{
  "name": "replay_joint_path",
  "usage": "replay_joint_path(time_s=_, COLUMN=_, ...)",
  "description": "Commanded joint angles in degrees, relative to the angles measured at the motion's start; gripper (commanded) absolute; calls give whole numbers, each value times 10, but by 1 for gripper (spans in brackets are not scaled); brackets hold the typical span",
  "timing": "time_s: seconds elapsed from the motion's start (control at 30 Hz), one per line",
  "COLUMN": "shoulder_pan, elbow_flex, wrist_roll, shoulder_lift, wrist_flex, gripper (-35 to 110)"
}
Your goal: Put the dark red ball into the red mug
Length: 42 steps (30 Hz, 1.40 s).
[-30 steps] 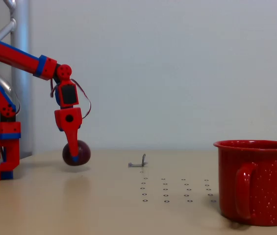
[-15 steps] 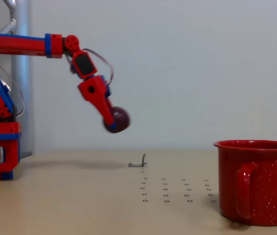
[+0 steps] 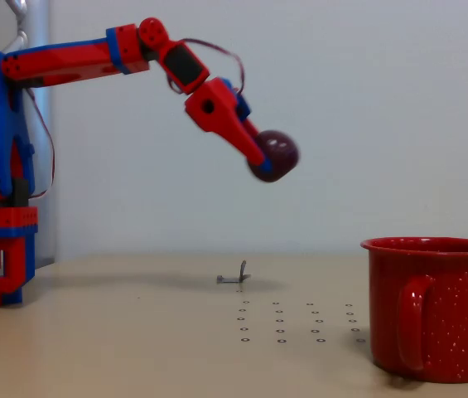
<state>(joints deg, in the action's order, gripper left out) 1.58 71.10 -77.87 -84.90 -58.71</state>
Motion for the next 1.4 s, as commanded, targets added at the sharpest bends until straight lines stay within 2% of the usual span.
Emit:
replay_joint_path(time_s=0.0, shoulder_pan=22, elbow_flex=-90, wrist_roll=-12, shoulder_lift=-4, wrist_flex=24, gripper=23)
replay_joint_path(time_s=0.3, shoulder_pan=67, elbow_flex=-254, wrist_roll=-14, shoulder_lift=94, wrist_flex=24, gripper=23)
replay_joint_path(time_s=0.77, shoulder_pan=155, elbow_flex=-401, wrist_roll=-48, shoulder_lift=204, wrist_flex=45, gripper=23)
replay_joint_path(time_s=1.37, shoulder_pan=208, elbow_flex=-510, wrist_roll=-67, shoulder_lift=349, wrist_flex=91, gripper=23)
